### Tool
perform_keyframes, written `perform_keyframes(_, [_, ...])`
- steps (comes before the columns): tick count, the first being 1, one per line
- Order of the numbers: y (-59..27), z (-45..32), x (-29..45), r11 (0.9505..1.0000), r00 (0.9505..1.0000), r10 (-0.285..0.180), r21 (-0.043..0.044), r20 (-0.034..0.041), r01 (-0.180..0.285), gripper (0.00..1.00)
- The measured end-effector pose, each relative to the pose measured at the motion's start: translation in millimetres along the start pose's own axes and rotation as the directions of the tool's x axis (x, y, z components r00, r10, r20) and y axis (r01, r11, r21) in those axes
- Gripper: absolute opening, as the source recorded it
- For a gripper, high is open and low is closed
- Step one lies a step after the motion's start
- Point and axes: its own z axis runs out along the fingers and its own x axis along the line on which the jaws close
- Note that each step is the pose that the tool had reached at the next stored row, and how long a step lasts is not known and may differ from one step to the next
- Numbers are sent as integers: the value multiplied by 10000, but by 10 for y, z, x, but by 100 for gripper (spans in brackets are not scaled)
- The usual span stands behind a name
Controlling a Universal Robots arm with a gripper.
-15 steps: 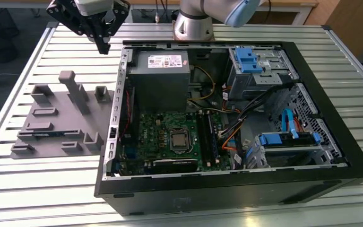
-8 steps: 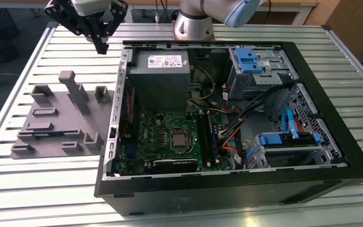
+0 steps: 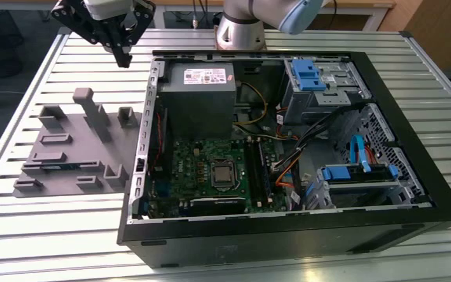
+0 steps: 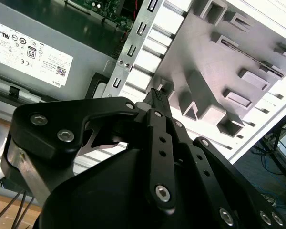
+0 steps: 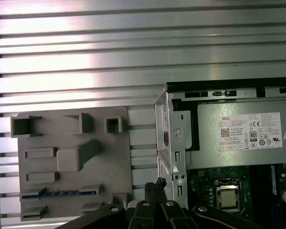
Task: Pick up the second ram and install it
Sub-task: 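Reach for the second ram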
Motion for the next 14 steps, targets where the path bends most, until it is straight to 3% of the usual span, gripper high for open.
perform_keyframes(14, [-6, 0, 81, 10000, 10000, 0, -1, 1, 0, 11])
